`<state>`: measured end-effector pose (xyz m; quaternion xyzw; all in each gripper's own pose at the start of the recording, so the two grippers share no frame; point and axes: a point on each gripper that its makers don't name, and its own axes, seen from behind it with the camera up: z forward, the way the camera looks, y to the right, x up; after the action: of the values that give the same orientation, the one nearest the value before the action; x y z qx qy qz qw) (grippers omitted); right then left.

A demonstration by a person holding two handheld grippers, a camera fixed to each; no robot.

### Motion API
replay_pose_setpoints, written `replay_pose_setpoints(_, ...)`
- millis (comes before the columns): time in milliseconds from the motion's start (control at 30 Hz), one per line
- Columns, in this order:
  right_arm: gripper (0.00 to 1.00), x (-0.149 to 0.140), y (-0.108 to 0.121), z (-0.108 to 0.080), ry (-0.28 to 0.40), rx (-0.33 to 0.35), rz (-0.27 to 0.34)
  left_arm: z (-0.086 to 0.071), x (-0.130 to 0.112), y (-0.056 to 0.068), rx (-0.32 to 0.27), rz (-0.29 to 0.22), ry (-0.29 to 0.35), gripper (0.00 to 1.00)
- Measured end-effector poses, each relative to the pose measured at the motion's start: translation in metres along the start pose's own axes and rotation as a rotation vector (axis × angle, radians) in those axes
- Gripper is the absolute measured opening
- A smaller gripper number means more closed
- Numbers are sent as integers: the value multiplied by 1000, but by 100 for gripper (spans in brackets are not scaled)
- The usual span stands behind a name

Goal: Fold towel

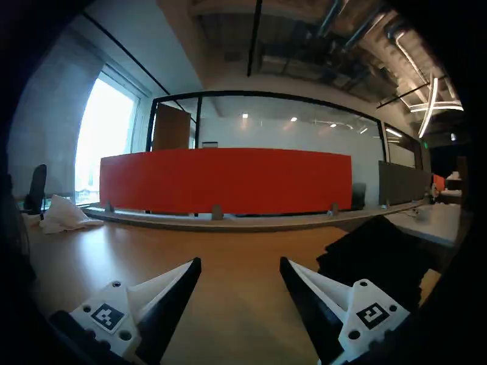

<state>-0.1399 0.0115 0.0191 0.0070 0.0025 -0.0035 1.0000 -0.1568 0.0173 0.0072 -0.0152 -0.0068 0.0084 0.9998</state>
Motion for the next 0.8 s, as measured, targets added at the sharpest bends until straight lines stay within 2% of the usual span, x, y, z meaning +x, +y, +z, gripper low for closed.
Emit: replay_pose_setpoints(800, 100, 5, -6, -7, 6, 11, 4, 0, 0, 0, 0, 0, 0, 97)
